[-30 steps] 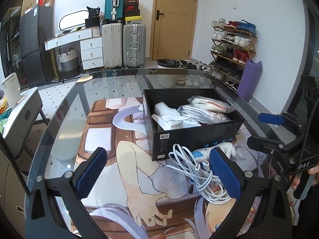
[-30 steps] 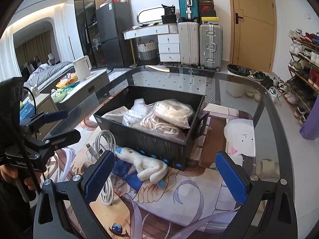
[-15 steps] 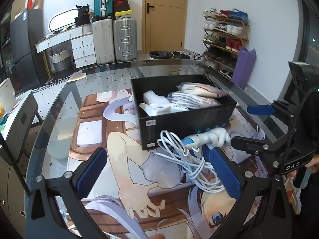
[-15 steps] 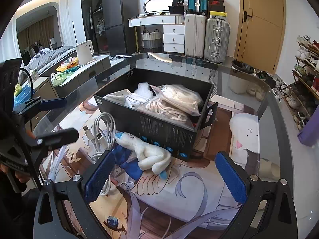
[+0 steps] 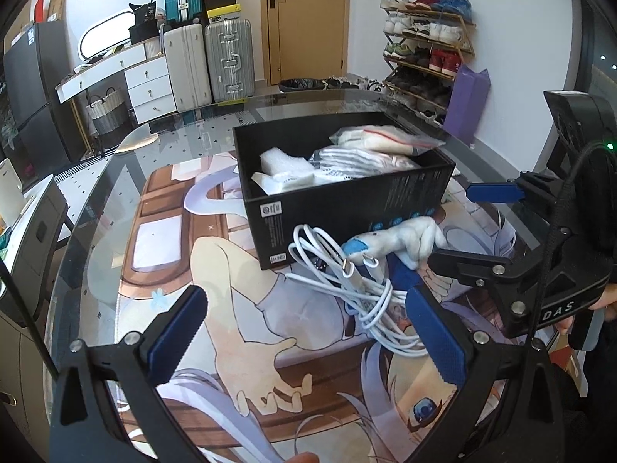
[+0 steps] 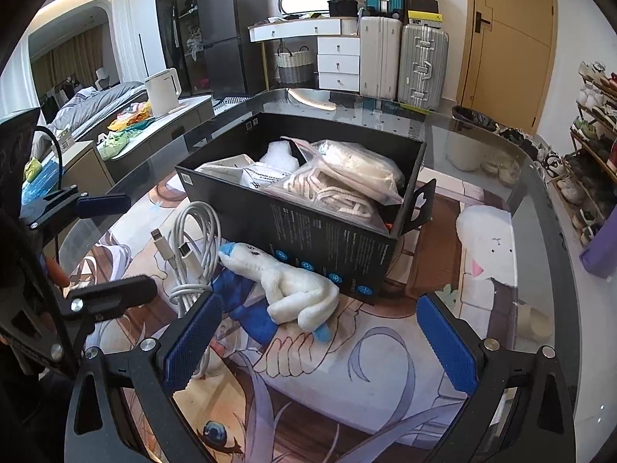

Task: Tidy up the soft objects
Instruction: 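Withdraw both grippers and move the right gripper toward the white plush toy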

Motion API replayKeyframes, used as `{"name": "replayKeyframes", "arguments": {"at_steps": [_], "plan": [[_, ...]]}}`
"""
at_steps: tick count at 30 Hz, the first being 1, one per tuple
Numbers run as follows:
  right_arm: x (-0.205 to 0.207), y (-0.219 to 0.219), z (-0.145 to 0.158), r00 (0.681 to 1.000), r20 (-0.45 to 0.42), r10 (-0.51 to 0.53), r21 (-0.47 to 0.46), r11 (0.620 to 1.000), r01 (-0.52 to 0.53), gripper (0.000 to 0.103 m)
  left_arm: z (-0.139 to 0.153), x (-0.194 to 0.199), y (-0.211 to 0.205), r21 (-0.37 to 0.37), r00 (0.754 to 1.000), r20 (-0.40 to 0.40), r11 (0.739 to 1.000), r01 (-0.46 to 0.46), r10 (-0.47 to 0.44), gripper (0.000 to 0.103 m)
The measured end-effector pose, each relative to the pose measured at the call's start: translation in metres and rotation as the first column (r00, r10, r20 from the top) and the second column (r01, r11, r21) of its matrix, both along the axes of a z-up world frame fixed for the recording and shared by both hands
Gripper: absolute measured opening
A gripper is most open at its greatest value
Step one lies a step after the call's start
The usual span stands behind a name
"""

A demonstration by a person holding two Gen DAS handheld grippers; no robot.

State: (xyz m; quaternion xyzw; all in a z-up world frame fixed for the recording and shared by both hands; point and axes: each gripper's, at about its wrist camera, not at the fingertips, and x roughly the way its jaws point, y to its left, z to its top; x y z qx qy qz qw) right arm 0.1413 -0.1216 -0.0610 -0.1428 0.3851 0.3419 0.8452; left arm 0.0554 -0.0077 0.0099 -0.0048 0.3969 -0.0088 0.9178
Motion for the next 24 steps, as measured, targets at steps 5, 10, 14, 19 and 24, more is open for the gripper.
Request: {"name": "replayKeyframes", "arguments": {"at_steps": [5,10,14,19,24], "plan": [[0.005,0.002,-0.011,0.999,-0.026,-0.028,-0.024,0.999,0.028,0.102,-0.003,0.001,-0.001,0.004,1.0,-0.008,1.0,0.001,0.0,0.103],[0.009,0.003,-0.018,0.998,-0.036,-0.05,-0.035,0.998,0.049,0.102,-0.005,-0.001,-0.003,0.008,1.0,-0.012,1.0,0.007,-0.007,0.103],[0.01,0.003,-0.02,0.997,-0.049,-0.056,-0.032,0.998,0.055,0.102,-0.006,0.0,-0.003,0.006,1.0,-0.014,1.0,0.007,-0.007,0.103],[0.014,0.001,-0.021,0.996,-0.051,-0.068,-0.04,0.997,0.066,0.102,-0.006,0.002,-0.003,0.013,1.0,-0.014,1.0,0.0,0.0,0.103],[0.019,-0.009,-0.02,0.995,-0.046,-0.084,-0.055,0.995,0.081,0.102,-0.007,0.002,-0.003,0.014,1.0,-0.015,1.0,0.001,-0.001,0.103]]}}
